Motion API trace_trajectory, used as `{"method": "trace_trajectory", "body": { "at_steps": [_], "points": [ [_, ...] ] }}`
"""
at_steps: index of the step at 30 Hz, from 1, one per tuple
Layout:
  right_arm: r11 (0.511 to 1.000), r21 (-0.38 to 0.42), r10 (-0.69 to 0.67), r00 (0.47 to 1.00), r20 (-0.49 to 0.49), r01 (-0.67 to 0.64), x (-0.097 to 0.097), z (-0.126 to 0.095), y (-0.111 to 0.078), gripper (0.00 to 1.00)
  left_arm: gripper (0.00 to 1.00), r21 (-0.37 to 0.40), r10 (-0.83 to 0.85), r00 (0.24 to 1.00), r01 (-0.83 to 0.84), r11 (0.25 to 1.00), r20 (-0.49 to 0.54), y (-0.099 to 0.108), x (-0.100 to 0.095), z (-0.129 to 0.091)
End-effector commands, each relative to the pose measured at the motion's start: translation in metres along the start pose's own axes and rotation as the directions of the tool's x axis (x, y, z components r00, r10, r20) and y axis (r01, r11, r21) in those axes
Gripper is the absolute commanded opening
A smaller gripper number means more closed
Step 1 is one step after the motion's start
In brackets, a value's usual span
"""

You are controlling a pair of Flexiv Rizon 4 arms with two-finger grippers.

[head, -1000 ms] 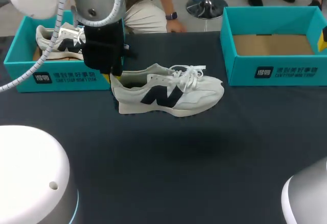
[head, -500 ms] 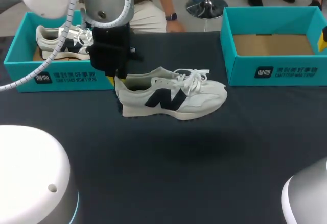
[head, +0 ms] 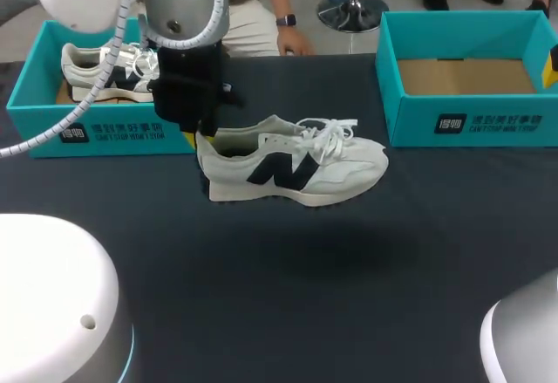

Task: Take the shoe out of the shoebox, open the shoe tongue, remove and reinsert the insole, then place the shoe into the shoebox

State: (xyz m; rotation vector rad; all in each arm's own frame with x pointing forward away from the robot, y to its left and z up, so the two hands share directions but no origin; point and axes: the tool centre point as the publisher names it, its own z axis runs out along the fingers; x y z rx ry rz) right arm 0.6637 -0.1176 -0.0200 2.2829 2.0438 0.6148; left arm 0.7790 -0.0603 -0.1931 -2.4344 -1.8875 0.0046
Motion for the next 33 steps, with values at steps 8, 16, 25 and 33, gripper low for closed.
{"method": "trace_trajectory", "body": {
  "at_steps": [8,16,25,33],
  "points": [
    [1.000,0.007,0.001,1.000,0.002,-0.001,0.001,-0.001,0.003,1.00,0.00,0.011,-0.017,1.000,0.017,1.000,-0.010,0.006,-0.027,0.051],
    [1.000,0.007,0.001,1.000,0.002,-0.001,0.001,-0.001,0.003,1.00,0.00,0.035,-0.034,0.999,0.035,0.999,-0.038,0.009,-0.038,0.093],
    [1.000,0.007,0.001,1.000,0.002,-0.001,0.001,-0.001,0.003,1.00,0.00,0.013,-0.051,0.997,0.052,0.999,-0.059,0.011,-0.045,0.131],
    [1.000,0.007,0.001,1.000,0.002,-0.001,0.001,-0.001,0.003,1.00,0.00,-0.025,-0.049,0.996,0.047,0.999,-0.081,0.011,-0.048,0.152]
  ]
}}
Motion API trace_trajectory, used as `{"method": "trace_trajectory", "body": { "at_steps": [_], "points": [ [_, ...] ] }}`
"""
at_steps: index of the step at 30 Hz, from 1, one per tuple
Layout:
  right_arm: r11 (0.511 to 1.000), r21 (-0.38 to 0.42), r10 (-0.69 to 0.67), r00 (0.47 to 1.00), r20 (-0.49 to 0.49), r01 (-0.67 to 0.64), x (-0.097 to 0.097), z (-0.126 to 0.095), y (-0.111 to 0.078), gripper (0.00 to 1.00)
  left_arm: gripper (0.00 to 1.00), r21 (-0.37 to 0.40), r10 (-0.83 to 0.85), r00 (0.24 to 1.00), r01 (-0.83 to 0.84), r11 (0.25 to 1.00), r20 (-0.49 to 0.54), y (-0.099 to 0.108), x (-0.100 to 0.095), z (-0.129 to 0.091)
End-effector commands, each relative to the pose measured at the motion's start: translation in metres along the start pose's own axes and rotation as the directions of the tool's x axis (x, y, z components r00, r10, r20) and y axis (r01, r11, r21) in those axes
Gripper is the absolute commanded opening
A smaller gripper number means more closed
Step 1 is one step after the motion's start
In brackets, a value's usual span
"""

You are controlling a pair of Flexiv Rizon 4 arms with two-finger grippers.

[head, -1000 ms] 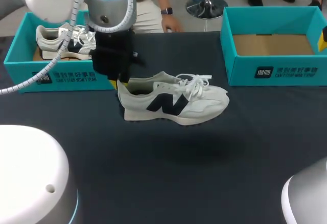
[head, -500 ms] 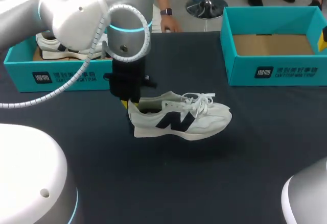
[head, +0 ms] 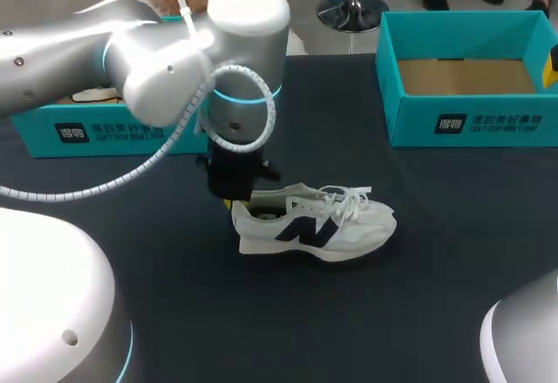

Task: Take the shoe out of the shoebox, open the shoe tongue, remove and reinsert the insole, then place the shoe into the shoebox

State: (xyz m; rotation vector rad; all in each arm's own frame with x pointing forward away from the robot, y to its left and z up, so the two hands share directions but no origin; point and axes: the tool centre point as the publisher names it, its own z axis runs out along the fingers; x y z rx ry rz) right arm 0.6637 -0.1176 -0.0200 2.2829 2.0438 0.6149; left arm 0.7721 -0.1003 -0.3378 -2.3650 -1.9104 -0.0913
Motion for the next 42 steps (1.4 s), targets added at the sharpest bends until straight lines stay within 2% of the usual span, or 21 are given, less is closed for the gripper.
{"method": "trace_trajectory", "body": {
  "at_steps": [1,14,15,16,17,18,23,26,30,32,35,40,42],
  "points": [
    [1.000,0.007,0.001,1.000,0.002,-0.001,0.001,-0.001,0.003,1.00,0.00,-0.012,-0.002,1.000,0.002,1.000,-0.005,0.001,-0.003,0.011],
    [1.000,0.007,0.001,1.000,0.002,-0.001,0.001,-0.001,0.003,1.00,0.00,-0.019,-0.022,0.999,0.022,1.000,-0.032,0.002,-0.004,0.027],
    [1.000,0.007,0.001,1.000,0.002,-0.001,0.001,-0.001,0.003,1.00,0.10,-0.026,-0.021,0.999,0.020,0.999,-0.034,0.002,-0.003,0.026],
    [1.000,0.007,0.001,1.000,0.002,-0.001,0.001,-0.001,0.003,1.00,0.37,-0.028,-0.020,0.999,0.019,0.999,-0.035,0.001,-0.003,0.025],
    [1.000,0.007,0.001,1.000,0.002,-0.001,0.001,-0.001,0.003,1.00,0.84,-0.031,-0.020,0.999,0.019,0.999,-0.036,0.001,-0.002,0.023],
    [1.000,0.007,0.001,1.000,0.002,-0.001,0.001,-0.001,0.003,1.00,1.00,-0.040,-0.023,0.999,0.022,0.999,-0.030,0.001,-0.001,0.021],
    [1.000,0.007,0.001,1.000,0.002,-0.001,0.001,-0.001,0.003,1.00,1.00,-0.062,-0.014,1.000,0.015,0.998,0.025,-0.007,0.010,-0.004],
    [1.000,0.007,0.001,1.000,0.002,-0.001,0.001,-0.001,0.003,1.00,1.00,-0.049,-0.012,0.997,0.016,0.999,0.077,-0.012,0.020,-0.021],
    [1.000,0.007,0.001,1.000,0.002,-0.001,0.001,-0.001,0.003,1.00,1.00,0.038,-0.121,0.972,0.116,0.993,0.199,-0.016,0.047,-0.035],
    [1.000,0.007,0.001,1.000,0.002,-0.001,0.001,-0.001,0.003,1.00,1.00,0.062,-0.174,0.951,0.163,0.985,0.257,-0.020,0.059,-0.038],
    [1.000,0.007,0.001,1.000,0.002,-0.001,0.001,-0.001,0.003,1.00,1.00,0.149,-0.281,0.888,0.242,0.959,0.364,-0.030,0.082,-0.039],
    [1.000,0.007,0.001,1.000,0.002,-0.001,0.001,-0.001,0.003,1.00,1.00,0.232,-0.417,0.817,0.350,0.908,0.398,-0.048,0.105,-0.030],
    [1.000,0.007,0.001,1.000,0.002,-0.001,0.001,-0.001,0.003,1.00,1.00,0.232,-0.417,0.817,0.350,0.908,0.398,-0.048,0.105,-0.030]
  ]
}}
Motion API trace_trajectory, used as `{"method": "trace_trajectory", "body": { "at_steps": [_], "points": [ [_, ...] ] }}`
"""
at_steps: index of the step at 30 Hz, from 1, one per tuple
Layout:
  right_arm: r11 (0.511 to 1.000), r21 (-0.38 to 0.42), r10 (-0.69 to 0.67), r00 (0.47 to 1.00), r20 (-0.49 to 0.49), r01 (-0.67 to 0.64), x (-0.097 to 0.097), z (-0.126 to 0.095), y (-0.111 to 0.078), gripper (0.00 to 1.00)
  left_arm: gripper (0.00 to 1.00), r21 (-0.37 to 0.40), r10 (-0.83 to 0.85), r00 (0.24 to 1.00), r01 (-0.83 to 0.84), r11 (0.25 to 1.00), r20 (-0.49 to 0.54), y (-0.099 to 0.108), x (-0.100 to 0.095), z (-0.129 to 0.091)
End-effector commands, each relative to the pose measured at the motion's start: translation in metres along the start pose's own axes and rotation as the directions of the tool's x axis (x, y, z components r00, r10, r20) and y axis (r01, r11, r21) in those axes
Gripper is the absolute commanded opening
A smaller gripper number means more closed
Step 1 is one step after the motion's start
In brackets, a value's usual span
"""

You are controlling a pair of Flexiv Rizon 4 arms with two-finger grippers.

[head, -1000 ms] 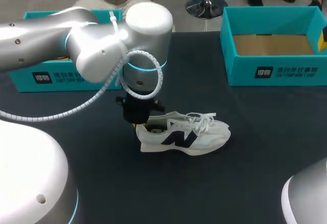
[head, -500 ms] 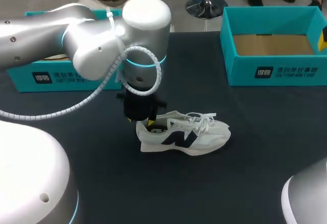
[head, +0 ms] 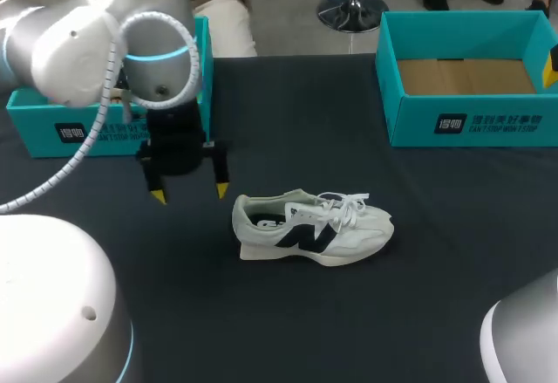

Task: Take the shoe out of the shoebox, open the shoe tongue, remove and reinsert the insole, then place the shoe into the shoebox

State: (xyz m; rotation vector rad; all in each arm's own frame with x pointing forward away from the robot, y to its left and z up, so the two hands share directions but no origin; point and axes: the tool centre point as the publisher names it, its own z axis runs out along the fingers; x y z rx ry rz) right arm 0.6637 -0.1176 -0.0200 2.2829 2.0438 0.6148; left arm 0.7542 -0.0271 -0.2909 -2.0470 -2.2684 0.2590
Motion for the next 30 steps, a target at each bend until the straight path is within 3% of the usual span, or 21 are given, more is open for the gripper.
{"method": "trace_trajectory", "body": {
  "at_steps": [1,20,27,30],
  "points": [
    [1.000,0.007,0.001,1.000,0.002,-0.001,0.001,-0.001,0.003,1.00,1.00,0.050,-0.097,0.962,0.087,0.995,0.256,-0.002,0.036,0.002],
    [1.000,0.007,0.001,1.000,0.002,-0.001,0.001,-0.001,0.003,1.00,1.00,0.050,-0.097,0.962,0.087,0.995,0.256,-0.002,0.036,0.002],
    [1.000,0.007,0.001,1.000,0.002,-0.001,0.001,-0.001,0.003,1.00,1.00,0.114,-0.374,0.835,0.360,0.926,0.402,-0.012,0.047,0.007],
    [1.000,0.007,0.001,1.000,0.002,-0.001,0.001,-0.001,0.003,1.00,1.00,0.177,-0.468,0.761,0.437,0.882,0.449,-0.019,0.052,0.009]
  ]
}}
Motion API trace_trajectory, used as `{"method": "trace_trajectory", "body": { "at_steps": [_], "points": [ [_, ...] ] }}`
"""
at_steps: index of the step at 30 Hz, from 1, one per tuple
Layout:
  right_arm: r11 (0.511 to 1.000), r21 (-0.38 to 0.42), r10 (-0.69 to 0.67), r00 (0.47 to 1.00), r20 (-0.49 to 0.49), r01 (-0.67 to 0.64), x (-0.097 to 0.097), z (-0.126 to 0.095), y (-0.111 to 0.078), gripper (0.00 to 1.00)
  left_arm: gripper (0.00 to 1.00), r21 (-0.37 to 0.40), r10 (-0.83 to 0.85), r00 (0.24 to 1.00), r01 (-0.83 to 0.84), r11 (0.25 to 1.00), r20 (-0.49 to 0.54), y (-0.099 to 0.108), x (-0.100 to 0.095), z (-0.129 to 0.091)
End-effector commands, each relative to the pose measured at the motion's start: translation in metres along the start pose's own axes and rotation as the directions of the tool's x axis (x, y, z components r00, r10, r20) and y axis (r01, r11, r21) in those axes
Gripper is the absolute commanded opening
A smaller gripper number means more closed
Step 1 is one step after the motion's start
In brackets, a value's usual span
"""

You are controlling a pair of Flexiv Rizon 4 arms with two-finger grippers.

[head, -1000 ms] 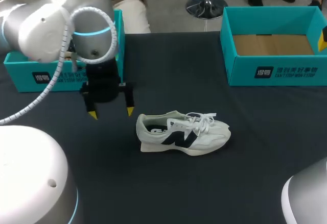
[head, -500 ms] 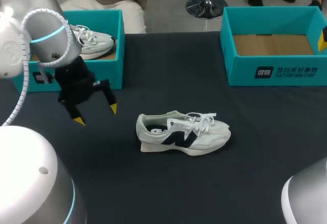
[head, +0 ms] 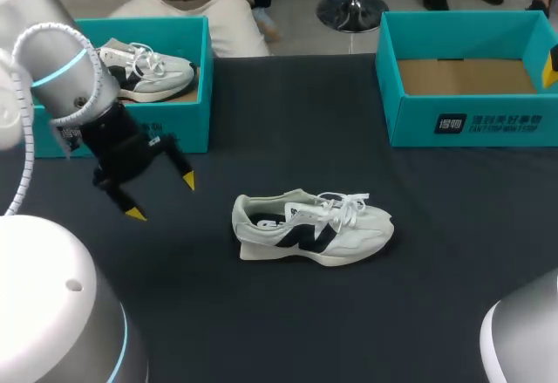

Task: Take the shoe out of the shoebox, open the shoe tongue, remove and reinsert the insole, then place the shoe into the shoebox

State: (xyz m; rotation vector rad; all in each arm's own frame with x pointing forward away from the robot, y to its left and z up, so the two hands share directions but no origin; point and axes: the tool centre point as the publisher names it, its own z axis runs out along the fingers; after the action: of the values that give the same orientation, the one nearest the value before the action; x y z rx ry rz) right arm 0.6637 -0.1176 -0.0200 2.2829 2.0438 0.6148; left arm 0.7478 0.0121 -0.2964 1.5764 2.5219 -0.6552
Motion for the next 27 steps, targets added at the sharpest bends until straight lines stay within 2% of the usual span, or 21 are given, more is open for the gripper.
{"method": "trace_trajectory", "body": {
  "at_steps": [1,8,13,17,18,20,27],
  "points": [
    [1.000,0.007,0.001,1.000,0.002,-0.001,0.001,-0.001,0.003,1.00,1.00,0.001,-0.197,0.961,0.201,0.980,0.195,-0.014,0.020,0.003],
    [1.000,0.007,0.001,1.000,0.002,-0.001,0.001,-0.001,0.003,1.00,1.00,0.179,-0.433,0.851,0.396,0.901,0.298,-0.019,0.034,0.012],
    [1.000,0.007,0.001,1.000,0.002,-0.001,0.001,-0.001,0.003,1.00,1.00,0.298,-0.548,0.784,0.470,0.831,0.290,-0.016,0.041,0.024],
    [1.000,0.007,0.001,1.000,0.002,-0.001,0.001,-0.001,0.003,1.00,1.00,0.384,-0.578,0.779,0.470,0.795,0.243,-0.014,0.040,0.036],
    [1.000,0.007,0.001,1.000,0.002,-0.001,0.001,-0.001,0.003,1.00,1.00,0.383,-0.577,0.783,0.471,0.794,0.232,-0.013,0.040,0.037],
    [1.000,0.007,0.001,1.000,0.002,-0.001,0.001,-0.001,0.003,1.00,1.00,0.431,-0.583,0.788,0.464,0.774,0.199,-0.013,0.037,0.039],
    [1.000,0.007,0.001,1.000,0.002,-0.001,0.001,-0.001,0.003,1.00,1.00,0.431,-0.583,0.788,0.464,0.774,0.199,-0.013,0.037,0.039]
  ]
}}
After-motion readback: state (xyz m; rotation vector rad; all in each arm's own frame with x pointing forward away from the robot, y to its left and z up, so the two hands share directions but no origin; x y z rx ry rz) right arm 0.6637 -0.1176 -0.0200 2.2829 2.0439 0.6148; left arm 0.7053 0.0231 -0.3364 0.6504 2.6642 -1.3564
